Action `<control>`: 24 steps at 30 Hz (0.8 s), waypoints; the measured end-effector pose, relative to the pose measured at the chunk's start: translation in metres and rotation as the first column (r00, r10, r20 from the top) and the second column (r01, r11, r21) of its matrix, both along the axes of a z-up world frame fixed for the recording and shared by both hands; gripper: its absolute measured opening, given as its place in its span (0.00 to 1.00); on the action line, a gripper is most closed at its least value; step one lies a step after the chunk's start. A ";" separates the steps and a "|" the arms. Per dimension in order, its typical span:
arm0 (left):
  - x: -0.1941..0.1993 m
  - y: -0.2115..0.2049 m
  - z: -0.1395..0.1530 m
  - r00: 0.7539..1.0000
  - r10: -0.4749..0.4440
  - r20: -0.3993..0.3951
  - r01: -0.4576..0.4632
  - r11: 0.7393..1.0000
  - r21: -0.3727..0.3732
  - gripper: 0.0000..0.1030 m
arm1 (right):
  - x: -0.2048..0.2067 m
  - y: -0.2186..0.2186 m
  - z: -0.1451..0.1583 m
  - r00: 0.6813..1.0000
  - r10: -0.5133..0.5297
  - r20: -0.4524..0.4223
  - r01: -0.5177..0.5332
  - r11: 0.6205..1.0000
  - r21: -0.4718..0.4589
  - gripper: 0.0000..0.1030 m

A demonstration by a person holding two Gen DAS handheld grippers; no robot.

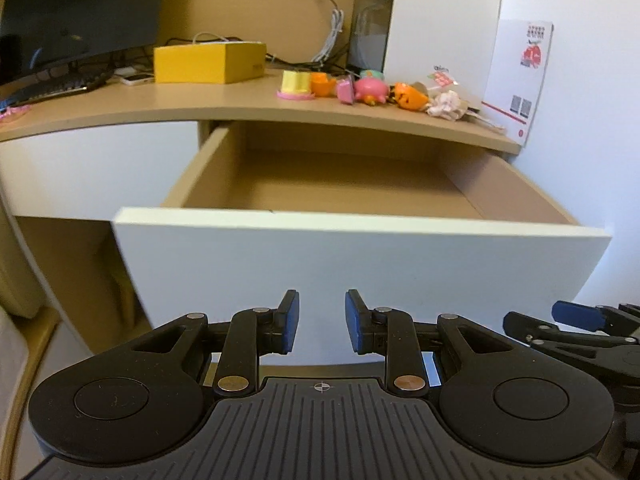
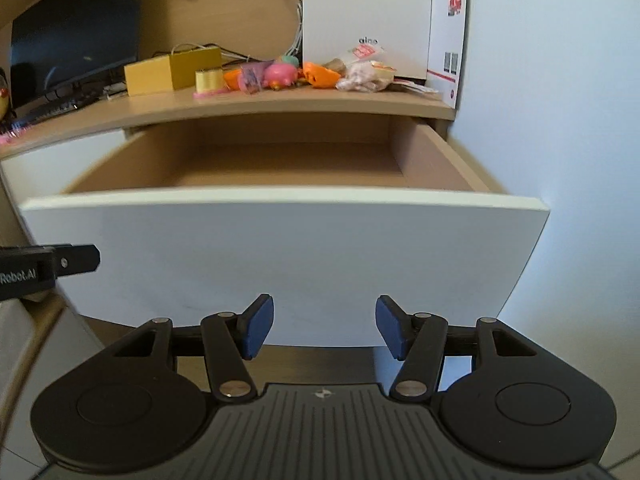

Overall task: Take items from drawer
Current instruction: 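Withdraw both tools from the desktop back toward the open drawer, then push the drawer front closed with both tools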

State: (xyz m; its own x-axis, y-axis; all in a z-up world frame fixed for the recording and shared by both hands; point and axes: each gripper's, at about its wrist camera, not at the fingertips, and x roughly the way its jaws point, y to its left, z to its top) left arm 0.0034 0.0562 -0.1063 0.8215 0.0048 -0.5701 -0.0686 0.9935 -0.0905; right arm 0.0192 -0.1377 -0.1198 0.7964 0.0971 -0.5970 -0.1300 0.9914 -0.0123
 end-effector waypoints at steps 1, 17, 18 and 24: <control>0.002 -0.002 -0.004 1.000 -0.002 0.006 0.002 1.000 0.005 0.27 | 0.003 -0.001 -0.006 1.000 0.000 0.004 0.000 1.000 -0.006 0.55; 0.016 -0.001 -0.017 0.998 0.011 0.059 -0.011 1.000 0.000 0.27 | 0.030 -0.020 -0.030 0.996 -0.062 0.059 0.057 0.995 0.076 0.55; 0.017 -0.001 -0.017 0.998 0.013 0.056 -0.013 1.000 0.000 0.27 | 0.031 -0.018 -0.029 0.996 -0.058 0.063 0.054 0.996 0.064 0.55; 0.041 0.000 -0.014 0.999 0.036 0.022 -0.035 0.999 -0.019 0.28 | 0.046 -0.015 -0.019 0.997 -0.051 0.056 0.047 0.997 0.067 0.55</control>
State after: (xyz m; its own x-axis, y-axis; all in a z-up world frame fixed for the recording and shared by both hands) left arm 0.0442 0.0566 -0.1203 0.8335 0.0239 -0.5519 -0.1015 0.9887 -0.1105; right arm 0.0650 -0.1525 -0.1388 0.8341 0.0946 -0.5435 -0.0822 0.9955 0.0473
